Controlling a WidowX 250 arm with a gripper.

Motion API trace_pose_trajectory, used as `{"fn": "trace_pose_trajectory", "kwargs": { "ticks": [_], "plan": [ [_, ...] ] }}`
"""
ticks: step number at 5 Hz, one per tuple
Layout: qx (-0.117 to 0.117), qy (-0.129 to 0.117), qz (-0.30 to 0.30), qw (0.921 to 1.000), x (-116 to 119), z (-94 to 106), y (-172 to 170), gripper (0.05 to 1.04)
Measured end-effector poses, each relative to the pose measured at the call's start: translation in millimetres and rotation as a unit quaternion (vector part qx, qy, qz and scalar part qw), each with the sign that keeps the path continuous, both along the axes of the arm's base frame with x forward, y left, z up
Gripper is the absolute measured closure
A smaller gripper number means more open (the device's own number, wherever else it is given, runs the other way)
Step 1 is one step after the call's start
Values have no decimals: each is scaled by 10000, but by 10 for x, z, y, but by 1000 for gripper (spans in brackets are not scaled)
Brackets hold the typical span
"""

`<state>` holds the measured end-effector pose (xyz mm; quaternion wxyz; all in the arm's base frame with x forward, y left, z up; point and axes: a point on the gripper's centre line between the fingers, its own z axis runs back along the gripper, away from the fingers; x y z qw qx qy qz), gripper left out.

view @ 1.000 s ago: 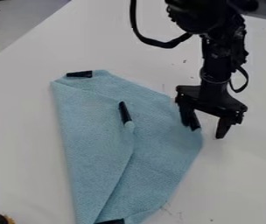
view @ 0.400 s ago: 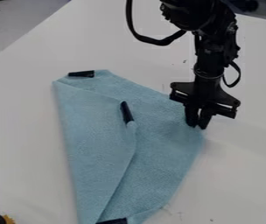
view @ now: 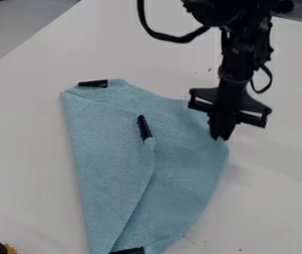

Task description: Fold the cloth from right to left

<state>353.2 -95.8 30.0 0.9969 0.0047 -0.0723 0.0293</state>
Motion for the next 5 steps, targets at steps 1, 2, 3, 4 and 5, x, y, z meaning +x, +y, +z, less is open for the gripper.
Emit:
{"fn": "trace_pose_trajectory", "kwargs": {
  "ticks": [1,2,3,4,5],
  "plan": [
    [36,-711,685,9951,-113,415,154,1026],
    [104,-847,1041,9909,-382,464,390,1026],
    [-186,-845,1609,9832,-670,315,750,1026],
    [-493,-841,1807,9787,-857,124,847,1026],
    [-690,-958,1941,9738,-884,62,944,1026]
  ]
}}
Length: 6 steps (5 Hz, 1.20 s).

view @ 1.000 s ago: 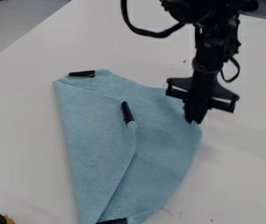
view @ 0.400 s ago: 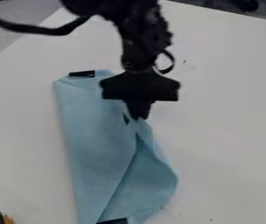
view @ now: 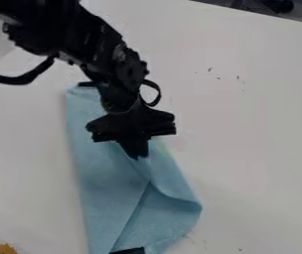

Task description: Fold the cloth from right to left

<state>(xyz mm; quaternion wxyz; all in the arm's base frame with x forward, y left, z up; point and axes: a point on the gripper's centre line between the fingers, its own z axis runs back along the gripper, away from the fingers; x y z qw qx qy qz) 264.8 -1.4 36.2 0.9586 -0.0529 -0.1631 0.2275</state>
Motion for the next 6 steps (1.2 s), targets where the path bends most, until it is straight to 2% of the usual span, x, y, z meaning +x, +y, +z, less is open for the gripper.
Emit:
{"fn": "trace_pose_trajectory", "kwargs": {
  "ticks": [1,2,3,4,5,6],
  "plan": [
    [-58,-53,-46,10000,-9,-45,42,1026],
    [53,66,-199,9998,-44,-57,62,1003],
    [287,207,-387,9986,-52,-39,113,849],
    [441,455,-488,9968,-113,-46,158,587],
    [498,681,-474,9953,-201,-75,261,277],
    [622,968,-434,9924,-364,-149,406,73]
  ]
}}
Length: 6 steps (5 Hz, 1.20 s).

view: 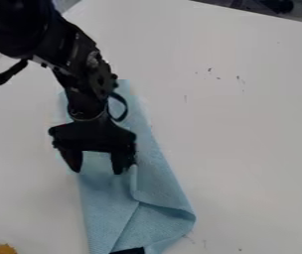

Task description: Fold the cloth from right to left

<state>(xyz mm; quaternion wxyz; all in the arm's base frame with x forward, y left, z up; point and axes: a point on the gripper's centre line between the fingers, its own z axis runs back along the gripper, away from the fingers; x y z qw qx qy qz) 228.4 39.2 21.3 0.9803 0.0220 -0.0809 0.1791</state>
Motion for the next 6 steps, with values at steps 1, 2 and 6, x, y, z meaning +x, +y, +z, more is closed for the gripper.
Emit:
{"fn": "trace_pose_trajectory", "kwargs": {
  "ticks": [1,2,6],
  "plan": [
    [55,92,-138,9998,-71,-28,112,73],
    [95,116,-254,9996,40,60,25,81],
    [-75,201,-487,9986,367,-18,-201,83]
  ]
}}
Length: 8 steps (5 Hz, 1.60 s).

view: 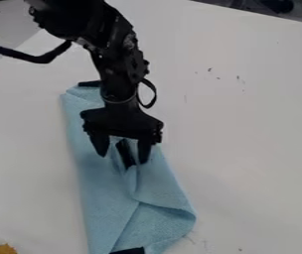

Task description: Fold the cloth from right to left

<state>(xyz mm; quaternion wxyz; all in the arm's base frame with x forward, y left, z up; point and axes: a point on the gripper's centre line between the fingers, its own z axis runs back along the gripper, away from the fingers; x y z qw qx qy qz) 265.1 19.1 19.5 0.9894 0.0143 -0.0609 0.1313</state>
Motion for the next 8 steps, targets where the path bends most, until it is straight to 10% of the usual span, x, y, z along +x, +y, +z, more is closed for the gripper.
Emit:
{"fn": "trace_pose_trajectory", "kwargs": {
  "ticks": [5,8],
  "plan": [
    [181,104,271,9994,-291,67,360,82],
    [90,-492,-208,9985,285,378,-28,83]
  ]
}}
